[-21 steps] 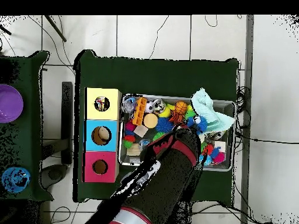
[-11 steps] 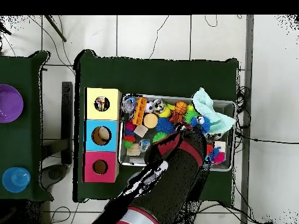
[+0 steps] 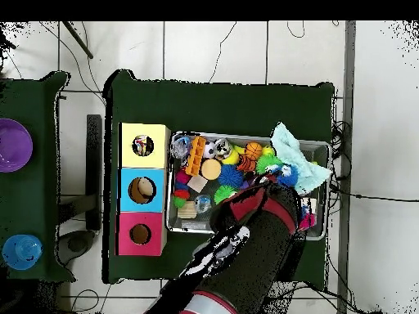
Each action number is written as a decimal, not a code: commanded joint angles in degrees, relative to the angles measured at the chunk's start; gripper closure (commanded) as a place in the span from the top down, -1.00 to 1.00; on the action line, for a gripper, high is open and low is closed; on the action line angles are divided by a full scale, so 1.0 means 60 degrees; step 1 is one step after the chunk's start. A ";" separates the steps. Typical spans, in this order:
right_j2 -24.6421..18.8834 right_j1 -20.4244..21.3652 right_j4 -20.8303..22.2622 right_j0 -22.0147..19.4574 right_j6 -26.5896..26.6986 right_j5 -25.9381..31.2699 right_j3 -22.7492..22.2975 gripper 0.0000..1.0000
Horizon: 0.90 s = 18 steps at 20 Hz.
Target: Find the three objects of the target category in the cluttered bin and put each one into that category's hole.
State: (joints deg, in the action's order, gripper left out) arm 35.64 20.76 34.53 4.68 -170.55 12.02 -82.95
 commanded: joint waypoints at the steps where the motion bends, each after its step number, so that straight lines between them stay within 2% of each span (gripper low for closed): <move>1: -0.1379 0.0120 -0.0369 -0.0165 -0.0195 -0.0936 0.0168 1.00; 2: -0.1287 0.0058 -0.0352 -0.0116 -0.0283 -0.1070 0.0240 1.00; 3: -0.1881 0.0277 -0.0229 -0.0517 0.0313 -0.0681 0.0154 1.00; 4: -0.1975 0.0278 -0.0222 -0.0575 0.0356 -0.0679 0.0138 1.00; 15: -0.2056 0.0340 -0.0060 -0.0585 0.0311 -0.0797 0.0136 1.00; 16: -0.2665 0.0579 0.0095 -0.0953 0.0772 -0.0827 -0.0018 1.00; 18: -0.5116 0.1318 0.0428 -0.2595 0.2697 -0.0115 -0.0784 1.00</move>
State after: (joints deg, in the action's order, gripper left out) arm 26.89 25.32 34.85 -1.56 -170.19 12.03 -83.58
